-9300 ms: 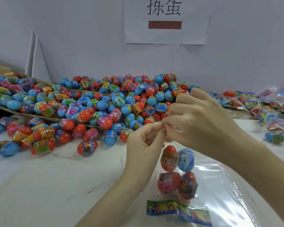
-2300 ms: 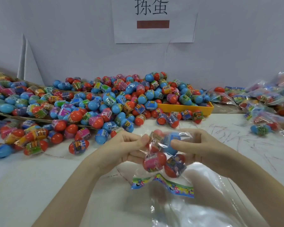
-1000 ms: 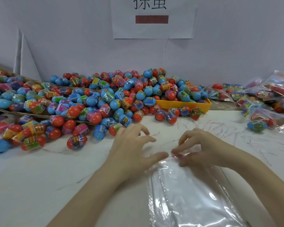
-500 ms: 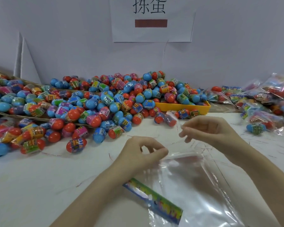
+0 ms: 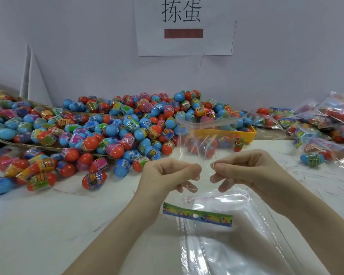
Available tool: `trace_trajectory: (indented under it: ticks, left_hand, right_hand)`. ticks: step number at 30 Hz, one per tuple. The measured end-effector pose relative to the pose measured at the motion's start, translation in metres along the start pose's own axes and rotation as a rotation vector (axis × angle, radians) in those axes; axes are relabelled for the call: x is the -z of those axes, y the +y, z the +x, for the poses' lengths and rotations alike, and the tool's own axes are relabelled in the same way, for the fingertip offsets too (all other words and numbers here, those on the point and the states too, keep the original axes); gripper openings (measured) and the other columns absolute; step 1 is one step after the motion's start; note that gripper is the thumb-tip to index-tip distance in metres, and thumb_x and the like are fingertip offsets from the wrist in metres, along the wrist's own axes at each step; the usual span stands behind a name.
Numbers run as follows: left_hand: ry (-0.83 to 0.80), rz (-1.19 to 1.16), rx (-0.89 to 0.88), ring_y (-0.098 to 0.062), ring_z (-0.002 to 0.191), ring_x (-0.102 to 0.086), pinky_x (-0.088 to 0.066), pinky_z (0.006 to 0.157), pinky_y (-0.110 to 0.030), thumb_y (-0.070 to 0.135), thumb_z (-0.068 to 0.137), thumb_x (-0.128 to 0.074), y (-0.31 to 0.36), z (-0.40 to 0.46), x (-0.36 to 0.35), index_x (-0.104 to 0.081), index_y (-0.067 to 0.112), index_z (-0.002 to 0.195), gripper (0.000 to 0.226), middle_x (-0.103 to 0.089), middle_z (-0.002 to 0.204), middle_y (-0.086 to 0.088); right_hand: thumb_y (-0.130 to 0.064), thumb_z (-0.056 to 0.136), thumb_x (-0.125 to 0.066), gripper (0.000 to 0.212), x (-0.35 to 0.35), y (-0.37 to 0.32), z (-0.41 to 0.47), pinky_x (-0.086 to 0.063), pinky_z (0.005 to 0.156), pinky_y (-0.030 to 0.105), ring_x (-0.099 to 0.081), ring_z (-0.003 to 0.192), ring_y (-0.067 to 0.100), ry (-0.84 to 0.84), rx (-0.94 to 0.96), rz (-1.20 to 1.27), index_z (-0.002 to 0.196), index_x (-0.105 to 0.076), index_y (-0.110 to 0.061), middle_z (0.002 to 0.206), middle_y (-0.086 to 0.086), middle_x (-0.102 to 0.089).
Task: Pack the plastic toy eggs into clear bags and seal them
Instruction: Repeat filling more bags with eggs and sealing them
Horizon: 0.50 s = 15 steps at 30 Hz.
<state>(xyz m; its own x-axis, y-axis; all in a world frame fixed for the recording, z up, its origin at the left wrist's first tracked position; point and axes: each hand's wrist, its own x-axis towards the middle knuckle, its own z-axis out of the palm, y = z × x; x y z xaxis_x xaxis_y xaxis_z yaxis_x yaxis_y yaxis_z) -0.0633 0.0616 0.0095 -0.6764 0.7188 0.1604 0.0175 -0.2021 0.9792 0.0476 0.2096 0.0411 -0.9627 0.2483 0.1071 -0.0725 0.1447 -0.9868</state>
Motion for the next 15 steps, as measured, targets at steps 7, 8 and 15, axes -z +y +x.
trace_trajectory:
  ticks: [7, 8, 15]
  left_hand:
    - [0.032, -0.037, 0.032, -0.014, 0.045, -0.063, -0.041, 0.044, -0.013, 0.034, 0.047, -0.075, 0.003, -0.002, -0.006, -0.053, 0.004, 0.064, 0.040, -0.065, 0.053, 0.001]
    - [0.048, -0.027, 0.029, -0.014, 0.050, -0.065, -0.043, 0.046, -0.014, 0.036, 0.049, -0.075, 0.003, -0.002, -0.007, -0.055, 0.007, 0.066, 0.040, -0.067, 0.058, 0.002]
    - [0.359, 0.117, -0.100, 0.006, 0.079, -0.058, -0.042, 0.063, -0.005, 0.058, 0.065, -0.070, -0.001, 0.000, -0.006, -0.053, 0.033, 0.094, 0.041, -0.063, 0.095, 0.010]
  right_hand:
    - [-0.035, 0.054, -0.071, 0.029, -0.010, 0.000, -0.001, -0.050, 0.052, 0.017, -0.065, 0.058, 0.015, 0.071, 0.053, 0.079, 0.078, -0.076, -0.020, 0.074, 0.008, -0.071]
    - [-0.033, 0.054, -0.070, 0.025, -0.012, 0.000, -0.001, -0.050, 0.051, 0.017, -0.064, 0.055, 0.015, 0.101, 0.067, 0.102, 0.075, -0.075, -0.019, 0.071, 0.008, -0.071]
    - [-0.012, 0.074, -0.072, 0.011, -0.021, 0.005, -0.003, -0.046, 0.053, 0.008, -0.059, 0.056, 0.008, 0.769, 0.673, -0.518, 0.079, -0.066, -0.020, 0.062, -0.014, -0.064]
